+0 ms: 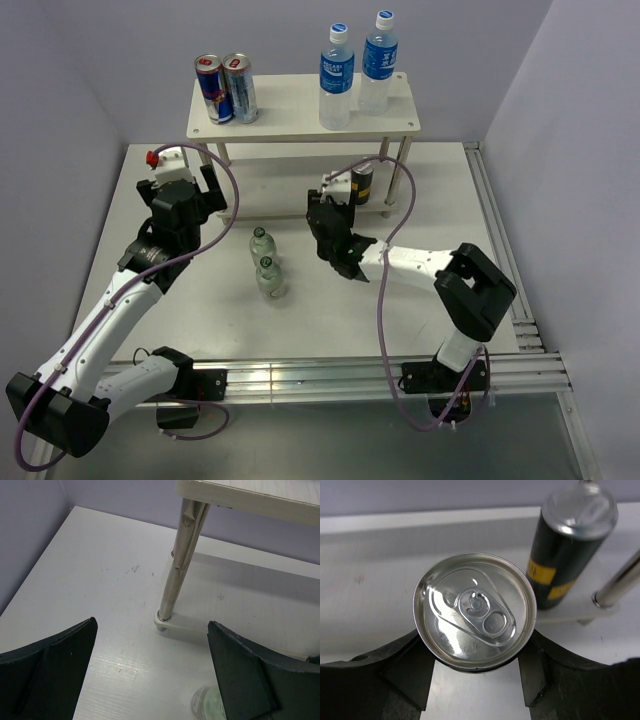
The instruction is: Place and organize the beverage onto the shelf
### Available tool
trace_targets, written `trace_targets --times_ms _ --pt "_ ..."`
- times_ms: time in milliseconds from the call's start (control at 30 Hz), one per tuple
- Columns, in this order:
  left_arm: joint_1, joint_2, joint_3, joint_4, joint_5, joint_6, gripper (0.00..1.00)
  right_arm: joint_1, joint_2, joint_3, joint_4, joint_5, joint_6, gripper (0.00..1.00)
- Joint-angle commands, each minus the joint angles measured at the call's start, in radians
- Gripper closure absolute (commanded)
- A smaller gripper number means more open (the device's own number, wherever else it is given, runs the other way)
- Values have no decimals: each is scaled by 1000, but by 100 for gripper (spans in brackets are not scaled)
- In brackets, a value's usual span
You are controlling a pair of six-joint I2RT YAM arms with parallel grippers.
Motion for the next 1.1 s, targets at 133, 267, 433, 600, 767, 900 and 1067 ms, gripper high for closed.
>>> trace_targets --times_ms 133,267,433,600,767,900,1067 --pt "5 -16 5 38 13 1 1 -69 123 199 97 -40 -70 100" --pt "5 -8 7 37 11 1 1 -98 171 245 88 -51 -66 100" --pt "5 -4 7 38 14 1 1 -126 215 297 79 -35 -64 100" --pt "5 2 5 38 13 1 1 -153 246 340 56 -23 -64 100" --pt "5 7 7 37 11 1 1 -165 254 334 49 -26 -55 100" --pt "5 7 7 37 13 1 1 -170 260 333 28 -29 -44 68" --pt "5 6 7 37 10 3 1 -170 258 327 22 -42 -35 32"
